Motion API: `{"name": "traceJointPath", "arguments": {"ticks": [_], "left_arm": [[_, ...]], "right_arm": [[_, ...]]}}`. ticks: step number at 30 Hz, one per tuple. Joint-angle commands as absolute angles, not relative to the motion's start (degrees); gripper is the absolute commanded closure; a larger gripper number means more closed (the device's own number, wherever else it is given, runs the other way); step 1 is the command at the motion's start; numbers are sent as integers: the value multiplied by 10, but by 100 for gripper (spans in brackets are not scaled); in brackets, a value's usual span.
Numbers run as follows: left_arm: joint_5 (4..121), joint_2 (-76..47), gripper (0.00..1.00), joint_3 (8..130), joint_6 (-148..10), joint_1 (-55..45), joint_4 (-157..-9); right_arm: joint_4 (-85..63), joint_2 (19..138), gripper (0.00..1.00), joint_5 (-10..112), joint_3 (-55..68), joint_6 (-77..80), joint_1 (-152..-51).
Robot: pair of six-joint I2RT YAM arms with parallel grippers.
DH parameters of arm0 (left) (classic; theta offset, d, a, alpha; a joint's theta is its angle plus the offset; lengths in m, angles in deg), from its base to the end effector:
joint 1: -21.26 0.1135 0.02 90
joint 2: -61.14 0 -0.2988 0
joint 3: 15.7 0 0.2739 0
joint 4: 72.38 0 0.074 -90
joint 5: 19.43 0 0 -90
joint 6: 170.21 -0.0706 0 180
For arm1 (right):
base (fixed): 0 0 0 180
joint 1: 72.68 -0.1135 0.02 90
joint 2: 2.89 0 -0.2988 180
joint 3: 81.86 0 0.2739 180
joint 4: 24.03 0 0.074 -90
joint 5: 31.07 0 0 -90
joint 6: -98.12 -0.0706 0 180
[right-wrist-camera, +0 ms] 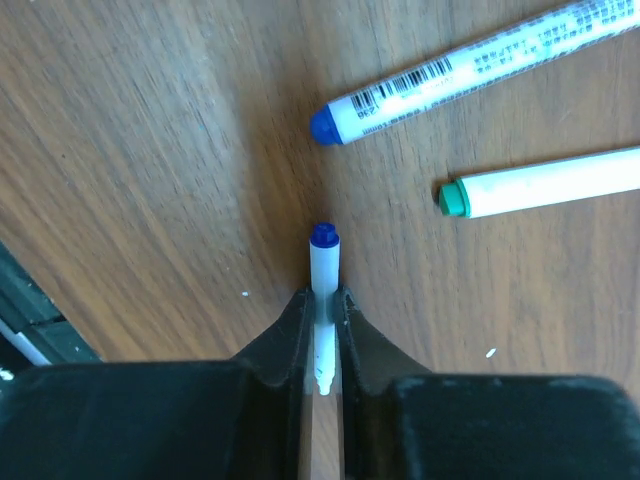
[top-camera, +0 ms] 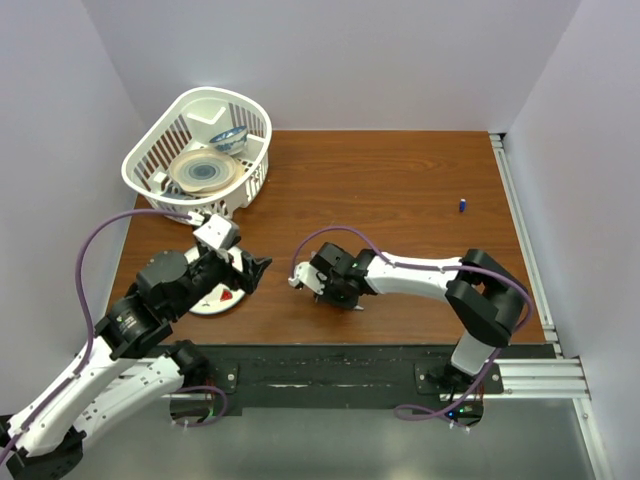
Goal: Insert the pens into the pen caps
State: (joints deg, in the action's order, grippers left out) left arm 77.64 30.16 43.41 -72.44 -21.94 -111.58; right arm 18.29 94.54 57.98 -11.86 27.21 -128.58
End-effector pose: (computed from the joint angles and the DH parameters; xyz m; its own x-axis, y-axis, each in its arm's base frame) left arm 0.1129 -0.0941 0.3688 -0.2186 0.0212 -0.9756 0.5669 0.8165 -0.1093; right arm 0.1963 0.2920 0.1480 -0.2252 -0.9159 -0.3322 -0.9575 0.2712 -0.0985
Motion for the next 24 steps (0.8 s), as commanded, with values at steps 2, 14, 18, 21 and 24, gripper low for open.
{"name": "traceJointPath", "arguments": {"ticks": [2,14,18,21,24], "left_arm": [[783,313,14,461,-734,-219,-1140],[828,338,3,470,-740,-219,-1130],[839,338,0,482,-741,-219,-1134],[835,329,0,498,-751,-219,-1141],[804,307,0,499,-757,-220,-1140]], "right_arm": [[172,976,80,651,-116,275,-1309],[131,936,56,642,-140,282,-1318],[120,906,53,630,-147,277,-1319],[98,862,51,632,-164,260,-1316],[49,808,53,600,-185,197,-1267]]}}
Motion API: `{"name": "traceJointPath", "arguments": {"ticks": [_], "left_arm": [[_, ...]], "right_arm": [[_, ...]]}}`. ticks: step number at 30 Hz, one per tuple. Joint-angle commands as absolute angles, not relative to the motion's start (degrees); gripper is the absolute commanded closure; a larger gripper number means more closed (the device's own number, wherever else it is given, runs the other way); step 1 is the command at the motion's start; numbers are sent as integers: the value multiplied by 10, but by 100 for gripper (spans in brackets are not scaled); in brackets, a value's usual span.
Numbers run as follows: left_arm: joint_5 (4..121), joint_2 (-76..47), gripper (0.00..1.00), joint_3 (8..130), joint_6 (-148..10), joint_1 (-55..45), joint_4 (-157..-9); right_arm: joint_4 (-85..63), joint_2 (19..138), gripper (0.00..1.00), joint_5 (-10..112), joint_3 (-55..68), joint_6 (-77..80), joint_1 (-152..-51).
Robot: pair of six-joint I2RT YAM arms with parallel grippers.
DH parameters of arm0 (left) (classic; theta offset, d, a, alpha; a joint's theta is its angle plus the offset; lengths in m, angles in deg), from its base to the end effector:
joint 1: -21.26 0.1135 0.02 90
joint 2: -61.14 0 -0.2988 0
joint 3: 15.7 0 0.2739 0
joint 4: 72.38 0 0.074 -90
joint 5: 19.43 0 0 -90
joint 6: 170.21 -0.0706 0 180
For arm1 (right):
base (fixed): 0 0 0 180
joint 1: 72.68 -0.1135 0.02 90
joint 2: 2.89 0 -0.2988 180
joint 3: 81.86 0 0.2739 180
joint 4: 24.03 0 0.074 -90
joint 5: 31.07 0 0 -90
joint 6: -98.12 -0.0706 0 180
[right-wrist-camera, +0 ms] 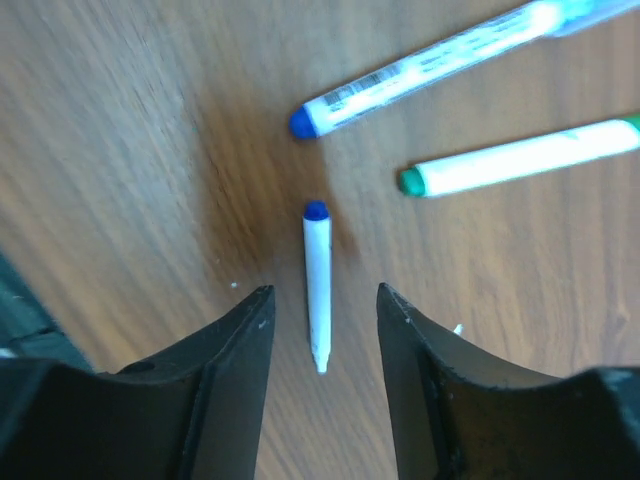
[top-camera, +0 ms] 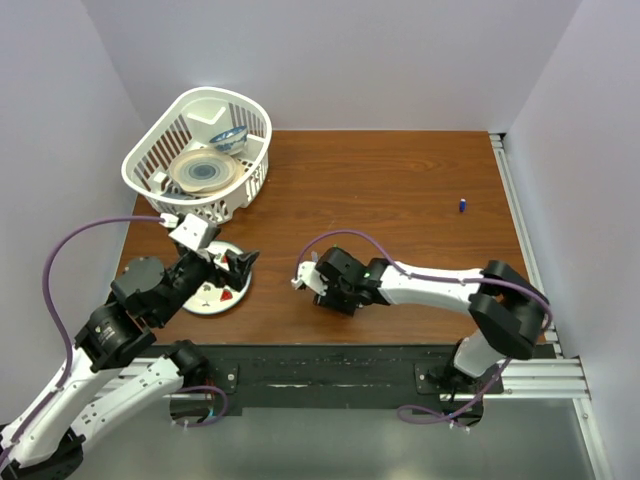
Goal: Insert the pens into the pen caps
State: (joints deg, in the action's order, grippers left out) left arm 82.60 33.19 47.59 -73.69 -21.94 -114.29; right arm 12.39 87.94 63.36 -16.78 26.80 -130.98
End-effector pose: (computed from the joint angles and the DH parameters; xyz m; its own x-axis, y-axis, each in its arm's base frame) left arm 0.0987 -0.0725 0.3956 -0.1418 -0.0192 -0.9897 0.5058 0.8581 -0.0891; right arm 0.1825 0.2851 0.1656 -0.1746 -0.8904 -0.4204 -0.9345 0.2844 -0.2142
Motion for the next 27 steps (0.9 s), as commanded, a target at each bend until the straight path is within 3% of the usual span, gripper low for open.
{"name": "traceJointPath", "arguments": {"ticks": [1,6,9,12,20,27], "left_arm": [[790,295,0,501,-768,-220,-1147],[678,194,9,522,-799,-220,-1154],[650,106,10,529,-860,-220,-1165],[682,17,11,531,-906,-255,-1161],[582,-184,23,549,-1042,-294,-1096],[563,-289,24,580,-1145,-329,-1059]], "right_arm": [[30,785,53,596,-185,169,-1224],[1,701,52,678,-186,10,-1137],[-15,637,35,800,-199,-73,-1122],[1,604,32,837,-175,-122,-1103],[216,596,23,990,-33,-226,-1094],[185,502,25,944,-57,-242,-1092]]}}
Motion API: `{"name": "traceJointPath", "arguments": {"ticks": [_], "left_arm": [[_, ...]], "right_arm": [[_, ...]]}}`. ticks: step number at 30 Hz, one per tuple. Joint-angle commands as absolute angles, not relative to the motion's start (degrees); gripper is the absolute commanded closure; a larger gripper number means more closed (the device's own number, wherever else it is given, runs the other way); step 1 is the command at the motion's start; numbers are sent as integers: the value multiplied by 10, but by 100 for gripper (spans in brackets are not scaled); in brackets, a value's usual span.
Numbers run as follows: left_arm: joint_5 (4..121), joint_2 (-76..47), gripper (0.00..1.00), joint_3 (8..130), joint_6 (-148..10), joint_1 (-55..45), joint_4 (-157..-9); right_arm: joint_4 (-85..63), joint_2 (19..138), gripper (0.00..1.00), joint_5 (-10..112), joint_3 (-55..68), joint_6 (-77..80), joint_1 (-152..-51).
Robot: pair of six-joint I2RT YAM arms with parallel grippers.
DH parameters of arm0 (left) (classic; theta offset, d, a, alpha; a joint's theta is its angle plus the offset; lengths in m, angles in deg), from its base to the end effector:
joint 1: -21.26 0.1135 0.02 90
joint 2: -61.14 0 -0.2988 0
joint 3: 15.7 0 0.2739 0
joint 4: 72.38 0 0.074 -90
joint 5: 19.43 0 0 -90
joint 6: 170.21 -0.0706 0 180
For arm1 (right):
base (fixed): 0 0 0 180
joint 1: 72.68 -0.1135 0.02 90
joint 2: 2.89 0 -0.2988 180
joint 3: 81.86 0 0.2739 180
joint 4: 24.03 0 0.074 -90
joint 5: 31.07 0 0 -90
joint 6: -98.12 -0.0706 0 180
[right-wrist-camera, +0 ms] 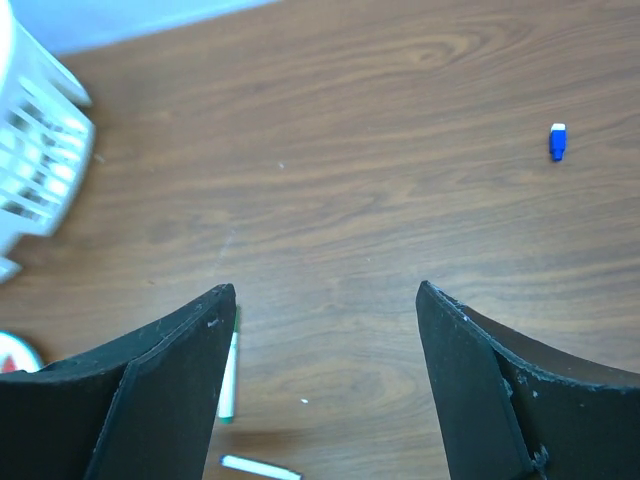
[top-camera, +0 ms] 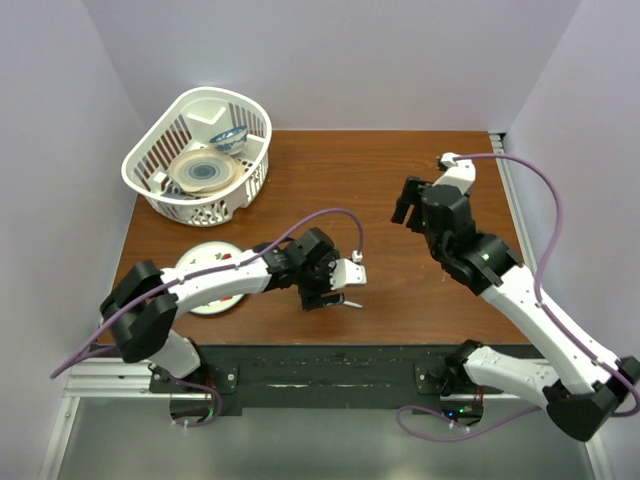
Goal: Insert the pens into the pen caps
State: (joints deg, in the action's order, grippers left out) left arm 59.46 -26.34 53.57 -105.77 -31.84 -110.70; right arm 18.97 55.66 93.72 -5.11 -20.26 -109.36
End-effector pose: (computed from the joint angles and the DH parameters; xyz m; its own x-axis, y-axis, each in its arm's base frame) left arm 0.1969 -0.2849 0.2069 -0.0857 0.8193 -0.5669 0.9816 0.1670 0.0929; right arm 0.2198 0.1135 0.3986 -0.3317 0.2397 -0.9124 0.0937 0.9708 0.2209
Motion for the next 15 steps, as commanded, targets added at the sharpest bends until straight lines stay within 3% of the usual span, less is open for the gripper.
{"name": "traceJointPath", "arguments": {"ticks": [1,4,8,15], "left_arm": [[564,-296,24,583,-1158,-329,-1047],[556,-329,26,603,-1175,-331,-1045],[556,-371,37,628,-1174,-336,-1045],[552,-413,44,622,-1175,-362,-1025]], "right_arm": [[172,494,25,937,-61,-244,-1092],[173,470,28,930,-64,-243,-1092],[195,441,31,958,-59,-250,-1092],[185,372,32,973,-74,-248,-1092]]}}
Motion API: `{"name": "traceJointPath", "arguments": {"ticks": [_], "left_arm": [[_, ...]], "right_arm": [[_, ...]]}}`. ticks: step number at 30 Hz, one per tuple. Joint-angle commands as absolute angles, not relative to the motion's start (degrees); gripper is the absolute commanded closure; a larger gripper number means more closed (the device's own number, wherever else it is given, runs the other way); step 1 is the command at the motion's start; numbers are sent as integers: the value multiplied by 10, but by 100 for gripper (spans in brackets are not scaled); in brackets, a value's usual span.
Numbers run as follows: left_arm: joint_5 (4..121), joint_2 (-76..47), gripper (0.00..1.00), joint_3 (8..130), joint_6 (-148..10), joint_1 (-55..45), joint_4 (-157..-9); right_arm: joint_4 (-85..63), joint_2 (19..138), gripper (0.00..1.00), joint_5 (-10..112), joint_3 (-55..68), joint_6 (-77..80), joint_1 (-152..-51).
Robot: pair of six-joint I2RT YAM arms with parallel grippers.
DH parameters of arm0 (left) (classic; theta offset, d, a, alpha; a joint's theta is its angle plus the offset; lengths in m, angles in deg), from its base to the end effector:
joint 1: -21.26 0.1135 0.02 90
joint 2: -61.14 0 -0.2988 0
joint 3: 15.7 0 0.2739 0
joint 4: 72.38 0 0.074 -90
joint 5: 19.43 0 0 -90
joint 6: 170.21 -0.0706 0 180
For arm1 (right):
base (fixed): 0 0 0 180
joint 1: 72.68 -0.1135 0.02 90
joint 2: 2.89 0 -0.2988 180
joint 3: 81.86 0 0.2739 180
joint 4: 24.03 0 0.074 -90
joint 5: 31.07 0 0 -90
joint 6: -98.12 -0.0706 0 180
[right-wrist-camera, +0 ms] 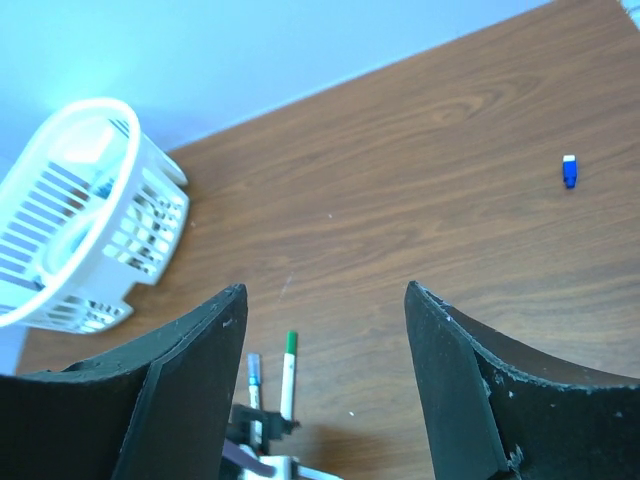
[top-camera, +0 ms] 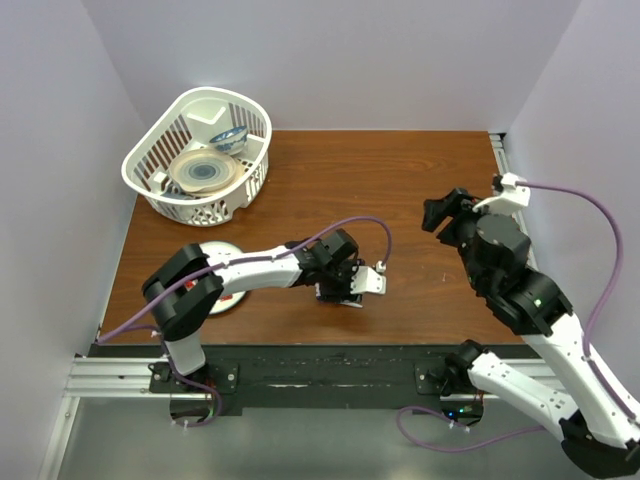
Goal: Insert the pens into the pen caps
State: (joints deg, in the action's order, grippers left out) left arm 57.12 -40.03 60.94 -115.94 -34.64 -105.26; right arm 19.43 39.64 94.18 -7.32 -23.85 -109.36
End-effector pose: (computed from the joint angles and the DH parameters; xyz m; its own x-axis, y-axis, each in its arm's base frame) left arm 0.2128 -0.3437 0.1727 0.1279 0.8242 -0.5517 0.9866 -0.0490 0.1555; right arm 0.1535 0.0636 0.4345 -0.1531 0.4251 -0.8921 0.0553 0.9050 0.4217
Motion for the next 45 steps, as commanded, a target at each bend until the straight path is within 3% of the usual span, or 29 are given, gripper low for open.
{"name": "traceJointPath", "arguments": {"ticks": [1,7,14,16,17,19,23,29,35,39,45], "left_arm": [[548,-416,45,622,-1174,-364,-1027],[536,-441,44,623,-1170,-373,-1035],[553,-457,54,611,-1148,-376,-1032],[560,-458,61,603,-1135,-376,-1023],[563,-463,72,603,-1132,-376,-1023],[566,-468,85,607,-1118,-376,-1036],[573,-450,100,602,-1092,-377,-1042],[547,-310,100,557,-954,-340,-930],[476,-153,100,413,-729,-279,-688],[445,-103,100,334,-618,-271,-549],[430,-73,100,319,-573,-270,-515]], "right_arm": [[195,371,32,975,-72,-246,-1092],[206,364,32,979,-70,-238,-1092],[211,356,32,984,-70,-233,-1092],[211,356,32,973,-69,-235,-1092],[211,356,32,967,-68,-235,-1092],[212,359,32,951,-65,-233,-1092],[213,365,28,895,-66,-237,-1092],[161,343,26,785,-151,-263,-1092],[79,304,25,695,-252,-276,-1092],[-33,330,25,591,-300,-289,-1092],[-138,386,30,477,-332,-333,-1093]]}}
